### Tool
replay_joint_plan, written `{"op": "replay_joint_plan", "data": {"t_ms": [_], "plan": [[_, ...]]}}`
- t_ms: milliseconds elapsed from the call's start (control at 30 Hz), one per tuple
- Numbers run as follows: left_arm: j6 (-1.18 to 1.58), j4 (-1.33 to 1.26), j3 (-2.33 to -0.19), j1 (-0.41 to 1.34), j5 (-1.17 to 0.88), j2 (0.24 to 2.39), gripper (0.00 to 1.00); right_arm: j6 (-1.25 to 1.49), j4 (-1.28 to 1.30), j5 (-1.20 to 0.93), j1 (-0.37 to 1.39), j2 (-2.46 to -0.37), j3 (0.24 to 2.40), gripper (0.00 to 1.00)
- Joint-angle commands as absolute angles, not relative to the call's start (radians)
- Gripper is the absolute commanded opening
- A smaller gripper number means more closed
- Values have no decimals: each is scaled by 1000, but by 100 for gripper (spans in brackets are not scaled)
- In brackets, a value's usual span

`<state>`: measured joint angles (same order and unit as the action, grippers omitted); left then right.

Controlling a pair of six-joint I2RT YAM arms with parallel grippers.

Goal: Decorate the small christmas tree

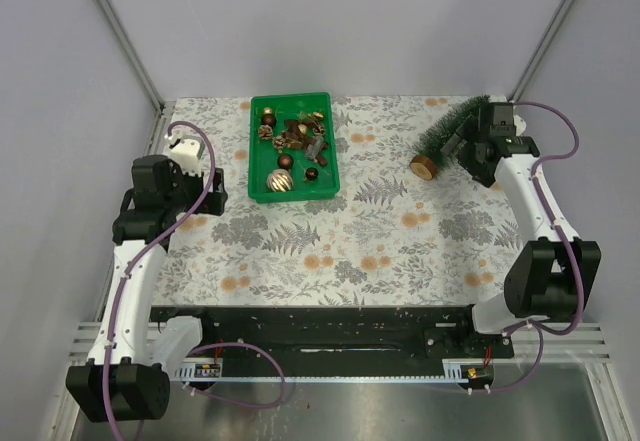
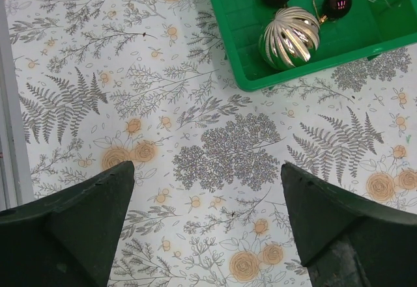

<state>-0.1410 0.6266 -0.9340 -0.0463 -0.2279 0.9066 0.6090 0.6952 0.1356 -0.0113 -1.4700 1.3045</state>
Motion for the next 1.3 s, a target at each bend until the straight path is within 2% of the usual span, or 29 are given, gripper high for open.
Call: {"op": "replay_joint_plan", "data": {"t_ms": [0,200,400,600,767,900,1133,1233,1267], "plan": [[-115,630,-991,-46,-192,934,99,643,670,89,-14,-1506,1388,99],[-181,624,-974,-46,-299,948,99,641,646,155,-15,-1633,1503,99],[-137,620,-1035,-6,-351,1090,99,637,650,179,-14,-1839,1722,99],[-84,552,-1065,129,-288,1225,99,617,680,210,-14,-1996,1914,99],[-48,512,-1086,166,-262,1296,99,618,693,262,-14,-2066,1956,98],[-44,499,-1123,218,-233,1359,99,652,742,342,-14,-2115,1962,90],[-38,471,-1193,296,-207,1476,99,644,752,391,-25,-2172,1960,70],[-43,472,-1222,308,-210,1512,99,629,730,384,-26,-2181,1953,52],[-46,472,-1232,313,-210,1523,99,624,720,377,-26,-2178,1945,43]]}}
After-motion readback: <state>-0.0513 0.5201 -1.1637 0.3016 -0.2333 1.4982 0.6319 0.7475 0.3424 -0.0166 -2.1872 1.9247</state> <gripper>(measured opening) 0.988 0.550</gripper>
